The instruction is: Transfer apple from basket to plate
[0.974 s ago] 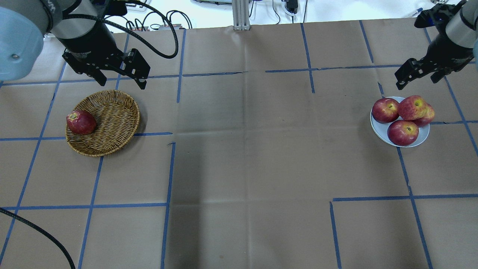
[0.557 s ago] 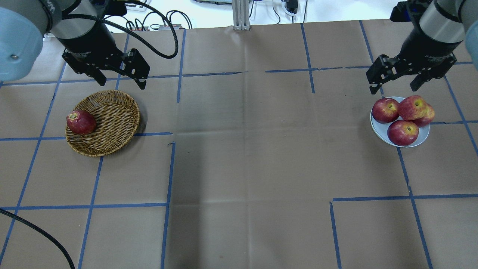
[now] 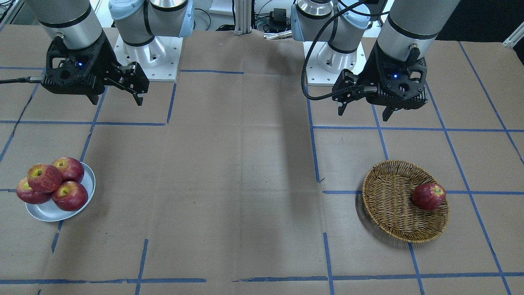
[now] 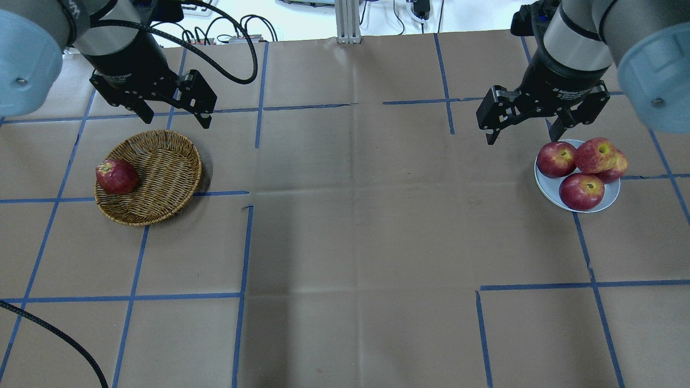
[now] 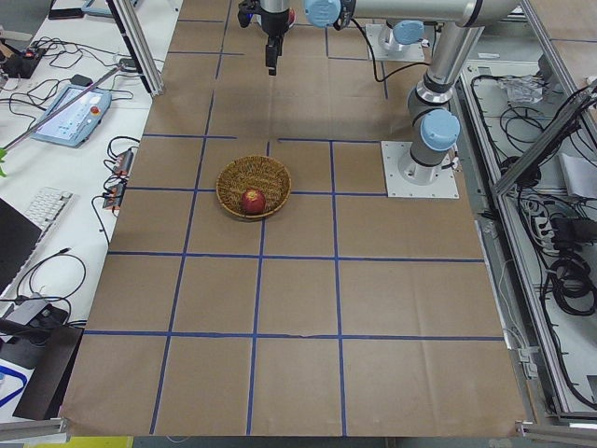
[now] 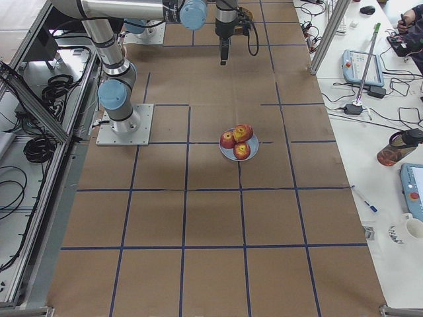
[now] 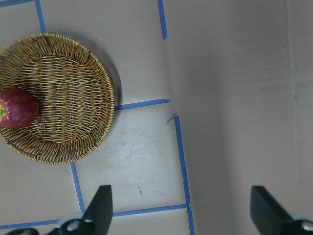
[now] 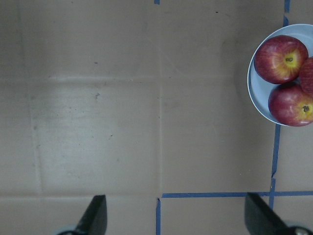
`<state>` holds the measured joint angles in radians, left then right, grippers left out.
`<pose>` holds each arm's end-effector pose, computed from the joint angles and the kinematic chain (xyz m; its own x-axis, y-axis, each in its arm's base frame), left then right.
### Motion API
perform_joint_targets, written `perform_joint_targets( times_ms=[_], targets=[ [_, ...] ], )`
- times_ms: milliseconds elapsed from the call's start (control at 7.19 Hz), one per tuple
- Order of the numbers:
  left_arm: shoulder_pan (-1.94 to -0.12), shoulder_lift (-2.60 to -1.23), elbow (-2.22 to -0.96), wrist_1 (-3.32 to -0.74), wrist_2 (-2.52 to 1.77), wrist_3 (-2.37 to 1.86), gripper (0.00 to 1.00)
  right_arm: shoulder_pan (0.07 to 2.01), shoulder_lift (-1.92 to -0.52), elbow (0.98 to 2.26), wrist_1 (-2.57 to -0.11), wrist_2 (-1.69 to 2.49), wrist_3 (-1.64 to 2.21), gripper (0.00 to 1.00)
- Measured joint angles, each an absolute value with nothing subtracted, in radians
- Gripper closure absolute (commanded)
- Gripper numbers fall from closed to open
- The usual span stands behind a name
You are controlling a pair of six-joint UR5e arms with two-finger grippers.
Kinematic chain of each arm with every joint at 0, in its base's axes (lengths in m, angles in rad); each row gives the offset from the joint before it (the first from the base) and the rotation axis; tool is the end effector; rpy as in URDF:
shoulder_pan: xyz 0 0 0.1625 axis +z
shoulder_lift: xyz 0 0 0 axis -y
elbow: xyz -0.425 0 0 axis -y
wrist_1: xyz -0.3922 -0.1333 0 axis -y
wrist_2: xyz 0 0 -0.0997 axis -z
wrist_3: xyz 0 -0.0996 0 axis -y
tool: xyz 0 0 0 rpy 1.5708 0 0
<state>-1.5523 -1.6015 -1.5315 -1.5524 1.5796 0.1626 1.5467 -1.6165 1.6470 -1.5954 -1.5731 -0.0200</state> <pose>-0.1230 -0.5099 0.4938 -0.9896 0.1433 -0.0131 0.1436 0.9893 -0.0252 0.1217 -0.4748 0.4749 -1.0000 0.0041 0.0022 0.0041 1.0000 0.0059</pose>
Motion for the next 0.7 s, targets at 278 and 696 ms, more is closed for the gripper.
perform_joint_targets(
  times_ms=[278,696],
  targets=[
    [-1.552,-1.601,-1.535,-1.551,1.58,0.163,0.01,1.549,-1.618,1.647,-1.596,-1.568,-0.018,0.0],
    [-1.552,-1.601,-1.538,-1.551,1.58,0.163,0.01,1.55,-1.618,1.647,-1.596,-1.566,-0.018,0.0]
  ],
)
